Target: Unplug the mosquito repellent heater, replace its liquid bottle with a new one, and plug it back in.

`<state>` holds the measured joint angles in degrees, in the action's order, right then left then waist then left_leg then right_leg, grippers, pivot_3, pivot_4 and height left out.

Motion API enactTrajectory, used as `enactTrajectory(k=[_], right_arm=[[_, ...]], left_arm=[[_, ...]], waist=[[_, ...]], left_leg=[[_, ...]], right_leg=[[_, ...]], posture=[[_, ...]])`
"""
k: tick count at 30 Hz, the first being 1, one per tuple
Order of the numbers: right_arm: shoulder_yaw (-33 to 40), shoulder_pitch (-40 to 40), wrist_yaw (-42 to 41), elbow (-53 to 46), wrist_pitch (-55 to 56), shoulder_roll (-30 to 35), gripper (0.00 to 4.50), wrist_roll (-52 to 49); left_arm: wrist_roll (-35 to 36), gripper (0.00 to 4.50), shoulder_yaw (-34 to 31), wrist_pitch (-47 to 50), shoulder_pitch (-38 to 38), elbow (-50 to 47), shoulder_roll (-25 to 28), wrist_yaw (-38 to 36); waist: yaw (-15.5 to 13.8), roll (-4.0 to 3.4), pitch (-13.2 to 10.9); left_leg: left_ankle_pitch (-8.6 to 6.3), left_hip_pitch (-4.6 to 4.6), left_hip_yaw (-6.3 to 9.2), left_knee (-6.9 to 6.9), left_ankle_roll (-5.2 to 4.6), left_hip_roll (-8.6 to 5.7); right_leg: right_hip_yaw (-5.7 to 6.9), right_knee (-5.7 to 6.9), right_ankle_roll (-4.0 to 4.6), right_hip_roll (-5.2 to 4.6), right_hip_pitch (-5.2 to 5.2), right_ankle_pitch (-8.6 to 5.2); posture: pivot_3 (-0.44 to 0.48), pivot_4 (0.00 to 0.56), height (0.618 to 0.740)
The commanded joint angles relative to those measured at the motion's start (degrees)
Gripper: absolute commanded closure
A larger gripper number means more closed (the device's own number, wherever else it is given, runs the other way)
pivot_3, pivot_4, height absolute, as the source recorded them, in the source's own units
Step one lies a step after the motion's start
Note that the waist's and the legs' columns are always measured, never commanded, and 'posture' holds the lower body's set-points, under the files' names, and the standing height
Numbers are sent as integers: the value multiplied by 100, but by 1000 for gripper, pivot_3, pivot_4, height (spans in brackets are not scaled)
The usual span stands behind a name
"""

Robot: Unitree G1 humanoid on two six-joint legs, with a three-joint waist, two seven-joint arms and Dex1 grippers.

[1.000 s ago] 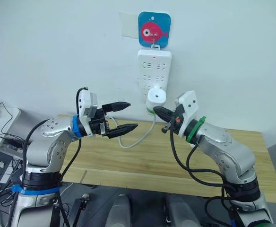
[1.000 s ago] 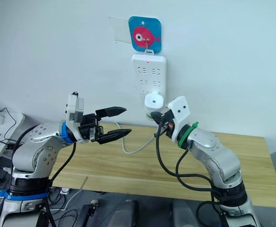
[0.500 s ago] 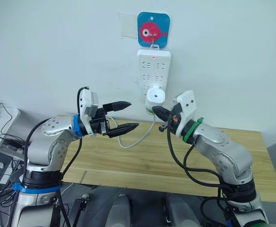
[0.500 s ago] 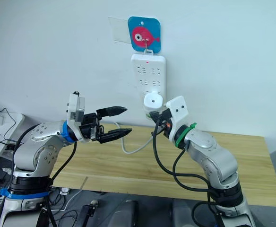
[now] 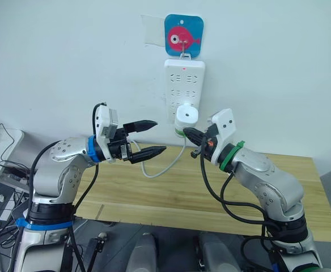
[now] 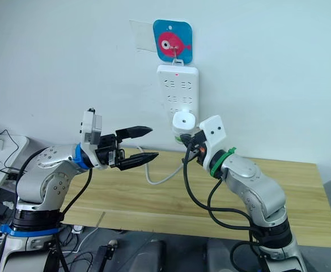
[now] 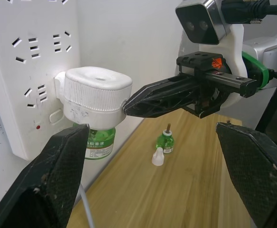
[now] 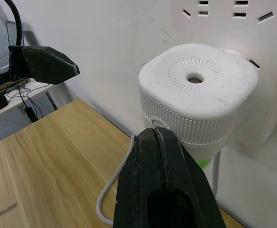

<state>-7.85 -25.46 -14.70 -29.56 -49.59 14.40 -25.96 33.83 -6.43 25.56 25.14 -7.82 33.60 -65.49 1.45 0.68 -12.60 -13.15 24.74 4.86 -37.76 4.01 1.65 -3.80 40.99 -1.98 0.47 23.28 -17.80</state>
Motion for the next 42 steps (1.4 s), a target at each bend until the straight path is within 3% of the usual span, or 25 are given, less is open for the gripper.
enactTrajectory(k=[1, 5, 15, 18, 23, 29, 42], right_arm=[[406, -147, 221, -121, 113, 21, 4500, 135], [364, -93, -90, -347, -153, 138, 4500, -218], [981, 403, -1139, -1229, -824, 1265, 4500, -1567], [1321, 617, -1493, -1203, -424, 1778, 3932, -1450], [1725, 1069, -1877, -1058, 194, 2283, 2141, -1218], [2029, 1564, -2068, -959, 660, 2545, 30, -1096], [1946, 1791, -1838, -964, 935, 2422, 30, -942]], left_arm=[[74, 22, -9, -74, 99, -93, 31, 24], [93, 22, -42, -48, 89, -95, 77, 3], [181, 22, -351, 378, -73, -166, 441, 352], [65, 0, -477, 589, -65, -69, 734, 612], [-124, 0, -526, 550, -81, 62, 1073, 777], [-509, 0, -517, 148, -94, 160, 1119, 948], [-725, 0, -271, -162, -14, 364, 1089, 750]], waist=[[0, 0, 0], [0, 0, 0], [7, 0, 0], [-7, 1, 0], [-26, 1, 0], [-74, 2, 0], [-130, 2, 1]], left_leg=[[0, 0, 0, 0, 0, 0], [0, 0, 0, 0, 0, 0], [-1, -2, 0, 13, -1, 1], [-1, -2, 1, 12, -2, 0], [-1, -2, -1, 14, -2, 0], [-1, -2, -6, 14, -2, 0], [-1, -2, -9, 16, -1, 0]], right_leg=[[0, 0, 0, 0, 0, 0], [0, 0, 0, 0, 0, 0], [0, -7, 1, 1, 0, -1], [1, -10, 1, 0, 0, -1], [0, -12, 1, 1, -1, -1], [-4, -14, 1, 0, -1, -1], [-7, -16, 1, 0, -1, -1]], posture=[[101, 170, 740], [102, 170, 740], [131, 170, 740], [144, 170, 740], [157, 169, 740], [160, 165, 740], [141, 162, 740]])
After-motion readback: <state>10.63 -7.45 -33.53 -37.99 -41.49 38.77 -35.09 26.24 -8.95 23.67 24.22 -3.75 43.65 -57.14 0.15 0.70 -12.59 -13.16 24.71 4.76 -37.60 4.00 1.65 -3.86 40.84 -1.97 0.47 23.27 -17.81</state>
